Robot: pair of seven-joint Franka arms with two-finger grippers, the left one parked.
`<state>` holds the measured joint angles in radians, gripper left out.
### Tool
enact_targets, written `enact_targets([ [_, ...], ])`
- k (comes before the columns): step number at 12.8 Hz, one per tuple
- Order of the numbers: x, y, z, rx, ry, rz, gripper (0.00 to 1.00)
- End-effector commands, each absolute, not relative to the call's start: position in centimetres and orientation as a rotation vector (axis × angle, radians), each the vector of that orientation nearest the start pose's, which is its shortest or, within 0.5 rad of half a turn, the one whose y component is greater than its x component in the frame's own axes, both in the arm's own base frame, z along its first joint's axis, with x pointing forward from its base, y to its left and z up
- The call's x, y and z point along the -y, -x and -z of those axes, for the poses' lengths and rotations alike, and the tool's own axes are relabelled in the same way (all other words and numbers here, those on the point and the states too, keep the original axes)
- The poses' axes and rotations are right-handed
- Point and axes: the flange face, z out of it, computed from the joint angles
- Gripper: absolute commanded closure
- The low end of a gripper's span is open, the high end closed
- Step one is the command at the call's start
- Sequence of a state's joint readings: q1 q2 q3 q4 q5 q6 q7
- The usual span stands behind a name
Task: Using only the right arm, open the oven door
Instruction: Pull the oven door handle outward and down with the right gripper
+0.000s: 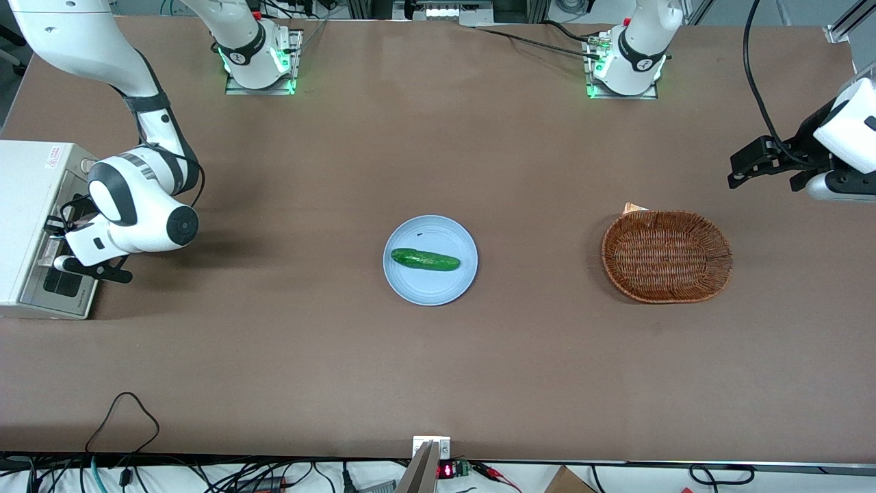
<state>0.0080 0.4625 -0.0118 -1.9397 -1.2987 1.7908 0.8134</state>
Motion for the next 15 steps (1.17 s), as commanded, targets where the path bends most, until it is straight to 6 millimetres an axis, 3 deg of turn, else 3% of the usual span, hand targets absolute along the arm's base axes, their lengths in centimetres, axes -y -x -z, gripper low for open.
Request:
enact_targets([
  [1, 7.2, -59.2, -24.0, 0.023, -1.933, 0.014, 1.00],
  [5, 4.3, -59.8, -23.9, 0.033, -2.032, 0.000, 1.00],
  [10, 1.0, -59.5, -21.7, 0.020, -2.095, 0.006, 1.00],
  [15, 0.5, -59.4, -19.8, -0.012, -2.117, 0.014, 1.00],
])
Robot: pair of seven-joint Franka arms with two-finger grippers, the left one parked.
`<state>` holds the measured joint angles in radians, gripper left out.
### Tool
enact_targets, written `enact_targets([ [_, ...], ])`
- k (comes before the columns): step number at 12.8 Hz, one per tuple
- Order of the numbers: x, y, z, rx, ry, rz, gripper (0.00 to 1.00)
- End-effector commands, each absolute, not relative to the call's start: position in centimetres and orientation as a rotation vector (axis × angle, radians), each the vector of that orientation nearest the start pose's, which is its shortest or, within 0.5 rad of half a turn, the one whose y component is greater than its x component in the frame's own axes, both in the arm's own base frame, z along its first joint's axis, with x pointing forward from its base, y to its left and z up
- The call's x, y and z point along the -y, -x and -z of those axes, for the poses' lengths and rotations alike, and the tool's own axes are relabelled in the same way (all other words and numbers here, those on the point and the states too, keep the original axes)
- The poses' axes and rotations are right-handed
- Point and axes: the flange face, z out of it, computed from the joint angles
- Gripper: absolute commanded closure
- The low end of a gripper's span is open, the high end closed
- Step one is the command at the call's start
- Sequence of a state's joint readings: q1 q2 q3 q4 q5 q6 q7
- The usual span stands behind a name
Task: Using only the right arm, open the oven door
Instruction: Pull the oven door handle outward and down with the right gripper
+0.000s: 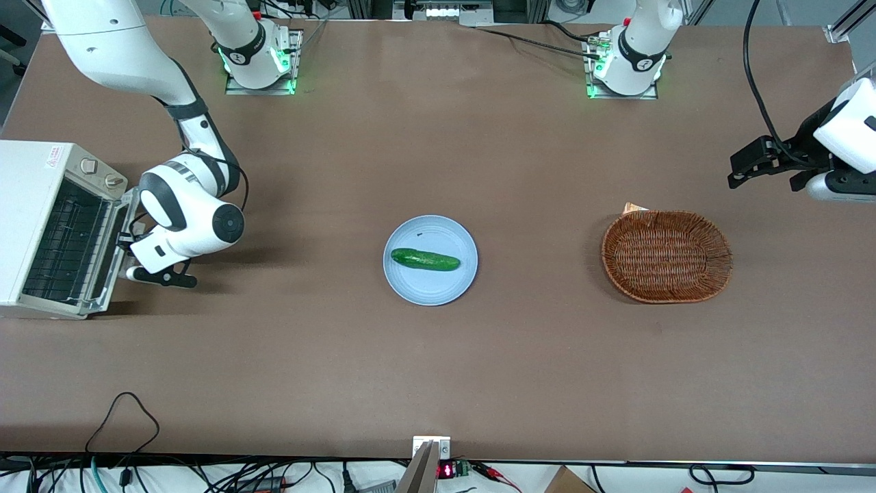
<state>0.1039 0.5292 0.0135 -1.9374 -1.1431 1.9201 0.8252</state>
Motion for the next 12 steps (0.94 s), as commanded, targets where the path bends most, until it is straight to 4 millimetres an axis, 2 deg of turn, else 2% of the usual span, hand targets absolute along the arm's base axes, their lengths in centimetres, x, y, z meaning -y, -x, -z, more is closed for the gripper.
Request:
enact_targets([
  [1, -0.1, -59.3, -19.4, -0.026, -2.118, 0.014, 1.00],
  [6, -0.6, -59.0, -17.8, -0.054, -2.121, 0.032, 1.00],
  [12, -2.7, -58.8, -15.2, -0.105, -2.139, 0.031, 1.00],
])
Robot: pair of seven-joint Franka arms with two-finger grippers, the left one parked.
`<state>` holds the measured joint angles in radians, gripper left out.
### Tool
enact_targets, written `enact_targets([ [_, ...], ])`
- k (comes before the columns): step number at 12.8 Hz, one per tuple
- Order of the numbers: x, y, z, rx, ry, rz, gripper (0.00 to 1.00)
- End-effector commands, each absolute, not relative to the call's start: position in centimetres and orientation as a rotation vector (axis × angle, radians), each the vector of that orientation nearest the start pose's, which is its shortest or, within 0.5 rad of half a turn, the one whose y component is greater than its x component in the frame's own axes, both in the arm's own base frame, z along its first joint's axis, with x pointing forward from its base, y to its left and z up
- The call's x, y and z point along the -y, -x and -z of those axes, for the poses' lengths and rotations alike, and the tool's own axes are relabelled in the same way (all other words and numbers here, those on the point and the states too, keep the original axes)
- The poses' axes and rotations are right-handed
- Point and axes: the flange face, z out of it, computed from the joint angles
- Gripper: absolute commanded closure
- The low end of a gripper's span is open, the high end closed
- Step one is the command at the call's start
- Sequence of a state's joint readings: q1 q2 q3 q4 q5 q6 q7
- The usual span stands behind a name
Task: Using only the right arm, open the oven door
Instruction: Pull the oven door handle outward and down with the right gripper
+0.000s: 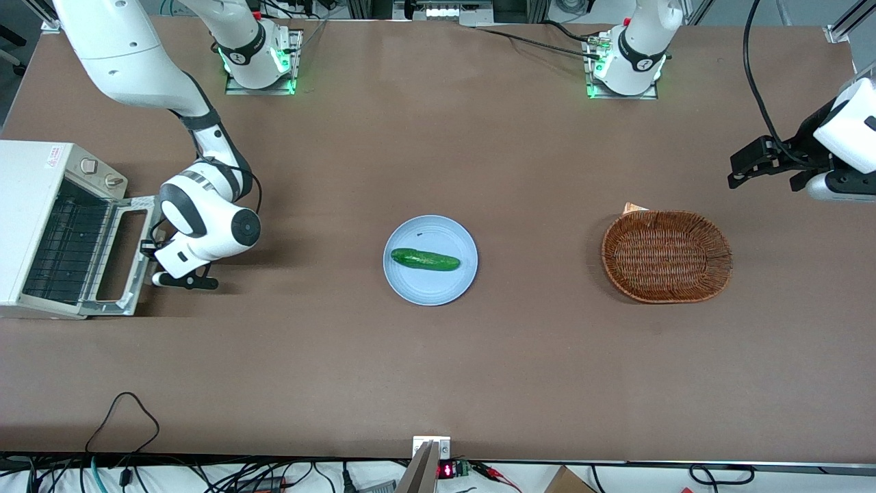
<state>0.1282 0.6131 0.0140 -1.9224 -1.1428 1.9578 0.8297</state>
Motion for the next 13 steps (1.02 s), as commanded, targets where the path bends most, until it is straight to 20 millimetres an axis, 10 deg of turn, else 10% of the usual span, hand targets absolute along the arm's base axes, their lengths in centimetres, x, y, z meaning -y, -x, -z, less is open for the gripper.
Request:
enact_targets([
  [1, -2.8, -58.9, -15.2, -0.106, -2.147, 0.022, 1.00],
  [13, -3.2, -58.2, -13.1, -0.115, -2.154, 0.040, 1.00],
])
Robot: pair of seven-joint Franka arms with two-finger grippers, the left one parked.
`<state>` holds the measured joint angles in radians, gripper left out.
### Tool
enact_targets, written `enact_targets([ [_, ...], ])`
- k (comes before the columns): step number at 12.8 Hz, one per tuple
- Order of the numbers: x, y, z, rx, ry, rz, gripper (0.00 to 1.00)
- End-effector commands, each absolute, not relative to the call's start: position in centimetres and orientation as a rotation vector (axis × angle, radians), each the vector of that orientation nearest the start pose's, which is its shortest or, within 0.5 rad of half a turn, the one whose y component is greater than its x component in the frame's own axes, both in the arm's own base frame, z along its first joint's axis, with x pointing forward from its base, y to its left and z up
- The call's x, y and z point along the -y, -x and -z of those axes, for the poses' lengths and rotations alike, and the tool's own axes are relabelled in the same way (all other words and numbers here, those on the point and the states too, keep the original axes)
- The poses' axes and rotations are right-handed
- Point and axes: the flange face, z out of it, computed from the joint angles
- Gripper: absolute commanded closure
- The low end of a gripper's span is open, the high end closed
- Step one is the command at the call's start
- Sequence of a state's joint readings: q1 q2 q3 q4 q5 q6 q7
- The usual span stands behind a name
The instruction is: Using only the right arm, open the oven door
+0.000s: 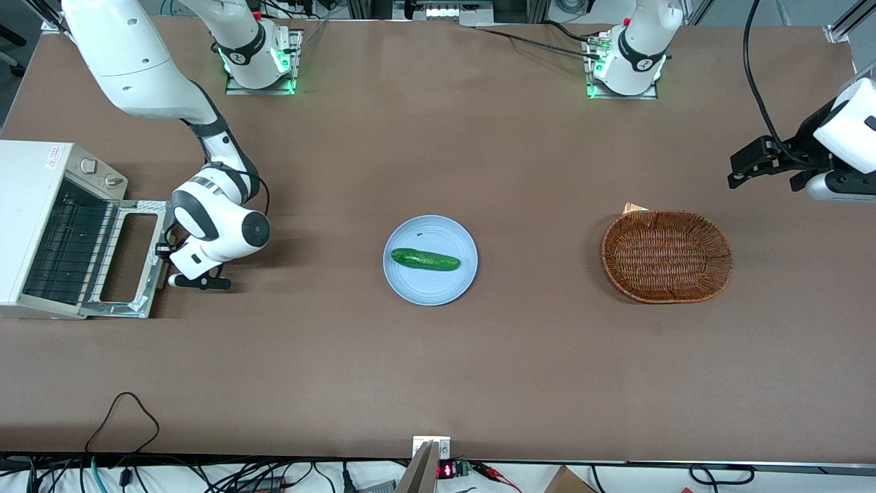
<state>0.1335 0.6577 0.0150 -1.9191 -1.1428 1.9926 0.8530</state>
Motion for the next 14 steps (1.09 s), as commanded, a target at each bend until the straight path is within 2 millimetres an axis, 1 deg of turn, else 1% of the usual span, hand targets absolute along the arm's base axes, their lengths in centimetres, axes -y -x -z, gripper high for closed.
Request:
enact_targets([
  [1, -3.2, -58.2, -13.0, -0.116, -2.154, 0.042, 1.00],
  [2, -3.2, -58.0, -12.6, -0.120, -2.153, 0.050, 1.00],
  [4, -3.3, -58.0, -12.6, -0.125, -2.154, 0.051, 1.00],
  [6, -4.0, -58.1, -12.9, -0.132, -2.167, 0.053, 0.99],
  [7, -4.6, -58.9, -13.7, -0.080, -2.207, 0.059, 0.98],
  [8, -5.0, -59.4, -14.5, -0.066, -2.232, 0.085, 0.96],
  [9, -5.3, -59.7, -16.0, -0.054, -2.271, 0.119, 0.75],
  [10, -5.5, -59.8, -17.4, -0.046, -2.316, 0.153, 0.37],
  [11, -5.7, -60.0, -19.0, -0.065, -2.357, 0.182, 0.08],
  [12, -6.0, -60.1, -20.3, -0.057, -2.391, 0.190, 0.02],
  [14, -6.6, -60.6, -23.9, 0.014, -2.518, 0.212, 0.02],
])
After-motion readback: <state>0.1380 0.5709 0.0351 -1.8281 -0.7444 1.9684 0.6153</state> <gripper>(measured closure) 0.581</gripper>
